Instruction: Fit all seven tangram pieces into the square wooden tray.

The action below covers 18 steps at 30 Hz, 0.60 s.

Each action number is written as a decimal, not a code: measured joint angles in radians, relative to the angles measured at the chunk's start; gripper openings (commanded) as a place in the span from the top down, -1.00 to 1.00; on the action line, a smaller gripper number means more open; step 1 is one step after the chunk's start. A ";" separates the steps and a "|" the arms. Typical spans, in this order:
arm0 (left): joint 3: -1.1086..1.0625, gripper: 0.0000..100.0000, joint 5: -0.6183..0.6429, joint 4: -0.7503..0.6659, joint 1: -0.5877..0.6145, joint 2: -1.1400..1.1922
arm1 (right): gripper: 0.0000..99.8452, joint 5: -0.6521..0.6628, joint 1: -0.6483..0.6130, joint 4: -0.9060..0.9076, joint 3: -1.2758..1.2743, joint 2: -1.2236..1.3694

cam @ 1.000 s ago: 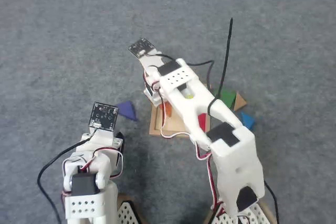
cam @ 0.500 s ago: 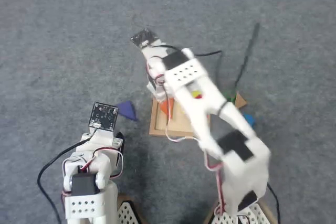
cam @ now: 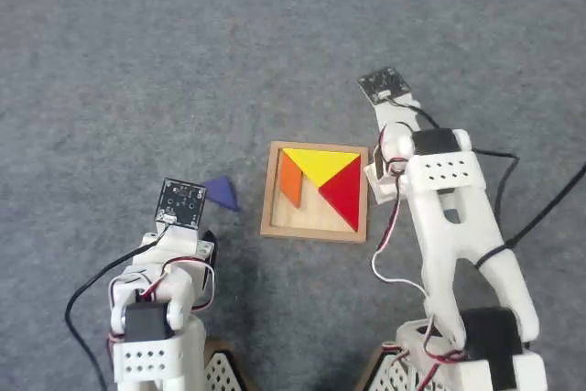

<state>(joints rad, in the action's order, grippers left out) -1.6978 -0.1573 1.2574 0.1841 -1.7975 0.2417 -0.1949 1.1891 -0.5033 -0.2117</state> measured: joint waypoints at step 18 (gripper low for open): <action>0.000 0.72 0.000 0.000 0.000 0.000 | 0.63 -0.084 0.106 -0.025 0.336 0.494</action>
<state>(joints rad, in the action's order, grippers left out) -1.6978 -0.1573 1.2574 0.1841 -1.7975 0.1573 -0.0890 1.1646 -0.1672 0.2823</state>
